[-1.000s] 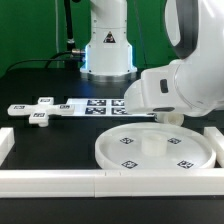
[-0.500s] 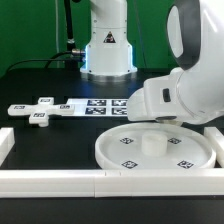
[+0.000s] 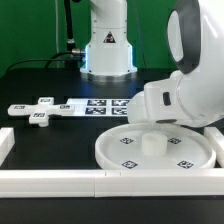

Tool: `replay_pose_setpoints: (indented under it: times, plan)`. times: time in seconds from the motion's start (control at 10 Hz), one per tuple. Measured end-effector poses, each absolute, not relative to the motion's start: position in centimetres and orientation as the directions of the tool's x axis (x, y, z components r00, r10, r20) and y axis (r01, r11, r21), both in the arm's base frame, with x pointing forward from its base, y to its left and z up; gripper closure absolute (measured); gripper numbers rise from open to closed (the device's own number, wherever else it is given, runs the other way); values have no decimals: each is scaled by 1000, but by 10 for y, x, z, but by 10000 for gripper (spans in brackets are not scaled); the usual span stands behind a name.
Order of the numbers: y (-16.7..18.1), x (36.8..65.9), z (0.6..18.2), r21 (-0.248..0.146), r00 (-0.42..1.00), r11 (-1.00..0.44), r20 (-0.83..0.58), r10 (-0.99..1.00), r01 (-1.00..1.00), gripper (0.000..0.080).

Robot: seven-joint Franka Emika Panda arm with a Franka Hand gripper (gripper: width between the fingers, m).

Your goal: Assemble round table

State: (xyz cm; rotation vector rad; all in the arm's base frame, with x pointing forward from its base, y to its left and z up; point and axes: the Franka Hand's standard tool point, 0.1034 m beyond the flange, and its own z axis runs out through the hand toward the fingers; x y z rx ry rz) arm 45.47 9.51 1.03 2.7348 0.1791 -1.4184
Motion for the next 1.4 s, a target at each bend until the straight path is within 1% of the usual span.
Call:
replay_pose_setpoints:
  times: [0.3,0.4,0.5,0.6,0.8,0.9,1.1,1.2,1.4]
  plan:
    - [95,455,11,-5,571,-992,-817,78,129,396]
    - [95,456,14,-6,573,-992,-816,80,130,396]
    - [95,459,24,-8,575,-991,-814,82,131,396]
    - [93,461,41,-16,568,-991,-818,89,133,396]
    - [84,470,84,-55,568,-990,-814,118,127,393]
    - [79,477,95,-66,587,-989,-799,130,130,393]
    - [81,475,92,-66,589,-989,-798,132,132,393]
    - [83,489,87,-64,664,-989,-735,137,133,393]
    - [83,494,89,-57,769,-989,-623,143,137,393]
